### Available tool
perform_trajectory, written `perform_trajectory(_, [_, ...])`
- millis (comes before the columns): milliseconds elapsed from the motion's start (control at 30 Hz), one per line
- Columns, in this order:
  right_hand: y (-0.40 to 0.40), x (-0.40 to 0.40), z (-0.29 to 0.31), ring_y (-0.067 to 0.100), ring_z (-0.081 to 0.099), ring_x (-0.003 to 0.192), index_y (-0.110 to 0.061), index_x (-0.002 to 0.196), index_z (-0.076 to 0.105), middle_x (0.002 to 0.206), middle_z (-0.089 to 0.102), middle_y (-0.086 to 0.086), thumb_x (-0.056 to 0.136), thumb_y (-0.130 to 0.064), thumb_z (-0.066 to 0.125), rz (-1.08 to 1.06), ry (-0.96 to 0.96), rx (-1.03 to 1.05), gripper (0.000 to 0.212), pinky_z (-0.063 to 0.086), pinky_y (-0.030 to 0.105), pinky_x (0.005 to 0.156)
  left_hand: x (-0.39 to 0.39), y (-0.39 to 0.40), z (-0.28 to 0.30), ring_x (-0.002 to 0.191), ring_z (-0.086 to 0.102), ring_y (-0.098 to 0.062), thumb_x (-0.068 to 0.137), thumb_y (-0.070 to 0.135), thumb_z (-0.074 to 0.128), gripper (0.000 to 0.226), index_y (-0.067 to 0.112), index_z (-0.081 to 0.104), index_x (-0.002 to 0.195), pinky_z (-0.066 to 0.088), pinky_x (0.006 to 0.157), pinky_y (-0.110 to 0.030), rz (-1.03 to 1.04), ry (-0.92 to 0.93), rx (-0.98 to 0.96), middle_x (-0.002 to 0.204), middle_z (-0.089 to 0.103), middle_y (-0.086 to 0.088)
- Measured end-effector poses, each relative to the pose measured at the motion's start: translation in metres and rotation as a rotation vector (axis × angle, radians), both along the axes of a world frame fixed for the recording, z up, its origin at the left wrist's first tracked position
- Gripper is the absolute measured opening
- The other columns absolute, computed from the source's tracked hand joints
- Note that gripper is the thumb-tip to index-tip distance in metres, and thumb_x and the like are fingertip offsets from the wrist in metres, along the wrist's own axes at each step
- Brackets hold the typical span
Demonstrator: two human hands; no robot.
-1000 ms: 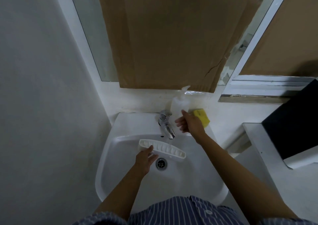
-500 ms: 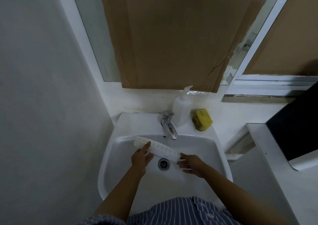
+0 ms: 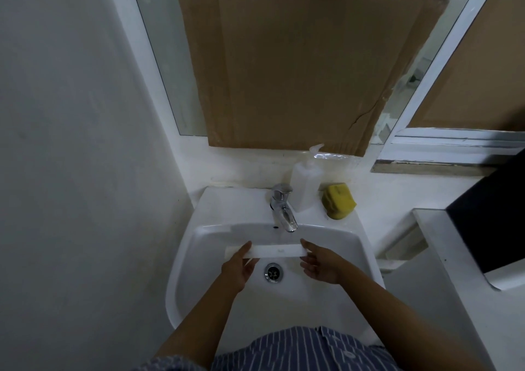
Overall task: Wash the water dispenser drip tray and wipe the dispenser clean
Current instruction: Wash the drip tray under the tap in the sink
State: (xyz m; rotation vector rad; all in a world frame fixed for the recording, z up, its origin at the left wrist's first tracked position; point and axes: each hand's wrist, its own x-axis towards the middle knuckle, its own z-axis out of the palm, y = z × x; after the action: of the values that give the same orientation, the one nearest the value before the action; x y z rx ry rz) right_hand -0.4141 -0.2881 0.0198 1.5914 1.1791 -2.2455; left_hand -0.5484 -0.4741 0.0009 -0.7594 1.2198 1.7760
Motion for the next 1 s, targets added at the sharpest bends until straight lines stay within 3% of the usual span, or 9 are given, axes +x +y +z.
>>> perform_trajectory(133, [0.009, 0.013, -0.001, 0.015, 0.045, 0.057, -0.01, 0.082, 0.051, 0.059, 0.043, 0.003, 0.083, -0.036, 0.075, -0.069, 0.0, -0.018, 0.035, 0.049, 0.027, 0.062, 0.006, 0.014, 0.003, 0.084, 0.067, -0.028, 0.077, 0.01, 0.078, 0.037, -0.003, 0.061, 0.107, 0.061, 0.056, -0.033, -0.082, -0.035, 0.048, 0.105, 0.067, -0.021])
perform_trajectory(200, [0.013, 0.019, 0.0, 0.015, 0.046, 0.058, -0.008, 0.084, 0.052, 0.06, 0.043, 0.003, 0.083, -0.037, 0.074, -0.103, 0.002, -0.019, 0.036, 0.049, 0.026, 0.062, 0.007, 0.024, 0.006, 0.081, 0.065, -0.027, 0.082, 0.008, 0.074, 0.023, -0.003, 0.06, 0.097, 0.059, 0.048, -0.031, -0.115, -0.043, 0.064, 0.098, 0.065, -0.02])
perform_trajectory(300, [0.019, 0.025, 0.005, 0.016, 0.055, 0.064, -0.004, 0.092, 0.055, 0.066, 0.049, 0.005, 0.082, -0.04, 0.075, -0.144, 0.003, -0.004, 0.043, 0.051, 0.029, 0.066, 0.006, 0.037, 0.01, 0.066, 0.068, -0.028, 0.085, 0.008, 0.071, 0.016, -0.001, 0.058, 0.087, 0.053, 0.037, -0.024, -0.159, -0.074, 0.064, 0.093, 0.063, -0.02])
perform_trajectory(433, [0.025, 0.028, 0.015, 0.019, 0.06, 0.072, 0.0, 0.093, 0.057, 0.074, 0.054, 0.008, 0.083, -0.042, 0.073, -0.154, 0.0, 0.015, 0.046, 0.053, 0.029, 0.07, 0.001, 0.049, 0.009, 0.043, 0.067, -0.023, 0.083, 0.013, 0.074, 0.025, -0.002, 0.058, 0.095, 0.049, 0.033, -0.019, -0.21, -0.126, 0.06, 0.106, 0.064, -0.024])
perform_trajectory(567, [0.032, 0.026, 0.022, 0.021, 0.061, 0.073, 0.003, 0.096, 0.059, 0.082, 0.061, 0.012, 0.086, -0.044, 0.069, -0.137, -0.018, 0.029, 0.05, 0.053, 0.03, 0.066, 0.001, 0.06, 0.01, 0.042, 0.066, -0.024, 0.084, 0.012, 0.073, 0.025, -0.003, 0.058, 0.097, 0.05, 0.035, -0.02, -0.23, -0.125, 0.063, 0.113, 0.062, -0.025])
perform_trajectory(700, [0.035, 0.023, 0.023, 0.02, 0.06, 0.068, 0.004, 0.103, 0.059, 0.082, 0.063, 0.014, 0.087, -0.045, 0.067, -0.108, -0.033, 0.032, 0.052, 0.052, 0.029, 0.059, 0.002, 0.064, 0.012, 0.044, 0.067, -0.026, 0.085, 0.01, 0.071, 0.021, -0.002, 0.057, 0.095, 0.053, 0.039, -0.021, -0.238, -0.11, 0.075, 0.103, 0.063, -0.023])
perform_trajectory(833, [0.029, 0.016, 0.02, 0.02, 0.059, 0.071, 0.006, 0.097, 0.059, 0.083, 0.062, 0.015, 0.09, -0.042, 0.065, -0.092, -0.05, 0.058, 0.049, 0.053, 0.029, 0.067, 0.0, 0.051, 0.01, 0.051, 0.069, -0.028, 0.085, 0.009, 0.071, 0.02, -0.003, 0.057, 0.093, 0.054, 0.039, -0.022, -0.205, -0.108, 0.062, 0.096, 0.062, -0.024])
perform_trajectory(933, [0.019, 0.003, 0.013, 0.018, 0.059, 0.066, 0.003, 0.099, 0.062, 0.083, 0.064, 0.013, 0.083, -0.045, 0.072, -0.018, -0.064, 0.074, 0.051, 0.053, 0.029, 0.068, -0.005, 0.034, 0.003, 0.066, 0.07, -0.031, 0.083, 0.009, 0.073, 0.028, -0.004, 0.057, 0.101, 0.051, 0.036, -0.022, -0.158, -0.117, 0.044, 0.102, 0.062, -0.026])
perform_trajectory(1000, [0.011, -0.007, 0.01, 0.017, 0.06, 0.062, 0.0, 0.099, 0.065, 0.082, 0.066, 0.011, 0.074, -0.046, 0.081, 0.041, -0.075, 0.107, 0.054, 0.054, 0.028, 0.065, -0.008, 0.021, 0.0, 0.057, 0.071, -0.031, 0.083, 0.009, 0.073, 0.026, -0.004, 0.058, 0.1, 0.053, 0.038, -0.022, -0.127, -0.11, 0.049, 0.099, 0.063, -0.027])
